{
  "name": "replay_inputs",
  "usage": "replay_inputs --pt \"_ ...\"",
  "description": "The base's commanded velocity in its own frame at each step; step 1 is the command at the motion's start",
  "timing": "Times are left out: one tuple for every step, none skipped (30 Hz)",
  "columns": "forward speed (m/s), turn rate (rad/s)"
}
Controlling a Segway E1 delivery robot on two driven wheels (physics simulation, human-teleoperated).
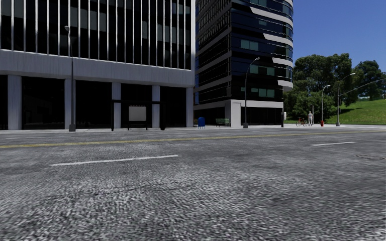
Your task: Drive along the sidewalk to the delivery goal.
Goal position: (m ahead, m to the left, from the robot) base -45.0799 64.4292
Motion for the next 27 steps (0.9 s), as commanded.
replay_inputs --pt "0.00 0.00" --pt "0.00 0.00" --pt "0.00 0.00" --pt "0.00 0.00" --pt "0.00 0.00" --pt "0.00 0.00" --pt "0.00 0.00" --pt "0.00 0.00" --pt "0.00 0.00" --pt "0.00 0.01" --pt "0.00 0.13" --pt "0.00 0.31" --pt "0.00 0.39" --pt "0.00 0.41" --pt "0.00 0.42" --pt "0.00 0.42" --pt "0.00 0.42" --pt "0.00 0.42" --pt "0.00 0.42" --pt "0.00 0.42" --pt "0.00 0.42" --pt "0.00 0.42" --pt "0.00 0.42" --pt "0.00 0.42" --pt "0.00 0.42" --pt "0.00 0.42" --pt "0.00 0.42"
